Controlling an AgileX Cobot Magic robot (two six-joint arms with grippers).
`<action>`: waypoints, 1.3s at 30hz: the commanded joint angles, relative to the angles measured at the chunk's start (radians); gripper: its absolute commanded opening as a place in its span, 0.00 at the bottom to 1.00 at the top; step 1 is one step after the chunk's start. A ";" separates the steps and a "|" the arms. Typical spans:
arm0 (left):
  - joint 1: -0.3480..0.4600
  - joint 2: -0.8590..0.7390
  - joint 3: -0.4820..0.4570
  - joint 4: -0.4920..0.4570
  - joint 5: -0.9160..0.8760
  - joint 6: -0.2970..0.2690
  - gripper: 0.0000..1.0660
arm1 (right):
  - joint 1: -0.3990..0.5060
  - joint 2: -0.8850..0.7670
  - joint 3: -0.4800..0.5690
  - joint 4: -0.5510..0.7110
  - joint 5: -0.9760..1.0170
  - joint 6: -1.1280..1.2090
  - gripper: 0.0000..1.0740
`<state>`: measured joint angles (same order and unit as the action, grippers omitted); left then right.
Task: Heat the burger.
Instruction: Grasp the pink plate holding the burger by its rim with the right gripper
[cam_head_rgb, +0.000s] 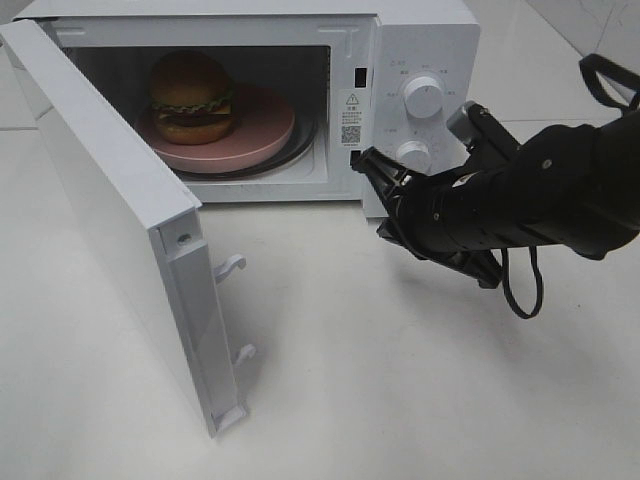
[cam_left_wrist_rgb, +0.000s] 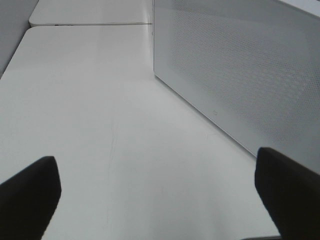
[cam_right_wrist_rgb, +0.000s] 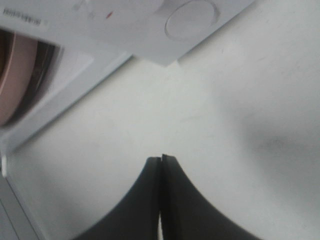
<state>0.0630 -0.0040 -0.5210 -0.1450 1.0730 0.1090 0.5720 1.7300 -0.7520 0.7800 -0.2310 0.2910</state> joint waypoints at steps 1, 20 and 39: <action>0.003 -0.018 0.003 -0.007 0.001 -0.008 0.92 | -0.002 -0.051 -0.002 -0.012 0.130 -0.190 0.01; 0.003 -0.018 0.003 -0.007 0.001 -0.008 0.92 | -0.002 -0.238 -0.102 -0.610 0.720 -0.364 0.03; 0.003 -0.018 0.003 -0.007 0.001 -0.008 0.92 | -0.002 -0.267 -0.227 -0.694 0.983 -1.252 0.06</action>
<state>0.0630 -0.0040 -0.5210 -0.1450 1.0730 0.1090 0.5720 1.4710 -0.9710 0.0870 0.7340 -0.8420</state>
